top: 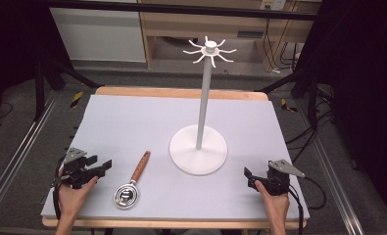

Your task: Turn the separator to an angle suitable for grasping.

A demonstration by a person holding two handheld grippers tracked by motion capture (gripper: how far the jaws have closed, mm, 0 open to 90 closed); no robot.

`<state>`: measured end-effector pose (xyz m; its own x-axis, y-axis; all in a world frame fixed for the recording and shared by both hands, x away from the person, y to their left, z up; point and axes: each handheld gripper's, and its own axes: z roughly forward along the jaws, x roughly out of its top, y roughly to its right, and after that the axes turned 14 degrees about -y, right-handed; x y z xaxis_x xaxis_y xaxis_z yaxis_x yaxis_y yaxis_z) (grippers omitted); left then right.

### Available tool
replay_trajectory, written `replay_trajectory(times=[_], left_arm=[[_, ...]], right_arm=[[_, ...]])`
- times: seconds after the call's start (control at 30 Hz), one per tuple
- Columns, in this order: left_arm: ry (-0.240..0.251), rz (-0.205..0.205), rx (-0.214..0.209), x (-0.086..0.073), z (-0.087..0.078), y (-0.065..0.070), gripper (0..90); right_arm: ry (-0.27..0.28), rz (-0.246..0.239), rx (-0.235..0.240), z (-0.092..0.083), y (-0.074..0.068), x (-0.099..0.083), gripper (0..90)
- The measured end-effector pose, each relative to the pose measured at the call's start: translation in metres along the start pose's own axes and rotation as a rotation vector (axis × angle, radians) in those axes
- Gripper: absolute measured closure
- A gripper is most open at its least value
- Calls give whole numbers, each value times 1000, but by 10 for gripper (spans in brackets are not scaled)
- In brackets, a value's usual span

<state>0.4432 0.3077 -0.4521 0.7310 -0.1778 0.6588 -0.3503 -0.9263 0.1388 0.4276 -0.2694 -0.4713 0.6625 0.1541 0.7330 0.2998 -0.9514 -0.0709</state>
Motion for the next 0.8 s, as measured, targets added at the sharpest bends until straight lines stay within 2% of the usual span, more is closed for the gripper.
replay_trajectory(times=[0.23,0.33,0.37,0.43,0.5,0.7,0.8], left_arm=[[21,12,-16,3,-10,7,373],[15,31,-24,5,-12,12,374],[9,50,-33,7,-13,16,374],[9,53,-39,8,-13,18,373],[-10,74,-52,10,-13,25,372],[-29,118,-65,13,-12,38,373],[-39,137,-88,17,-12,49,372]], right_arm=[[-6,-14,0,-1,-2,0,52],[-21,-14,7,-1,-3,1,54],[-31,-19,5,0,-3,1,55],[-37,-18,9,0,-2,1,55],[-56,-16,21,1,-3,1,58],[-56,-20,26,1,-3,2,59],[-67,-21,29,1,-3,2,57]])
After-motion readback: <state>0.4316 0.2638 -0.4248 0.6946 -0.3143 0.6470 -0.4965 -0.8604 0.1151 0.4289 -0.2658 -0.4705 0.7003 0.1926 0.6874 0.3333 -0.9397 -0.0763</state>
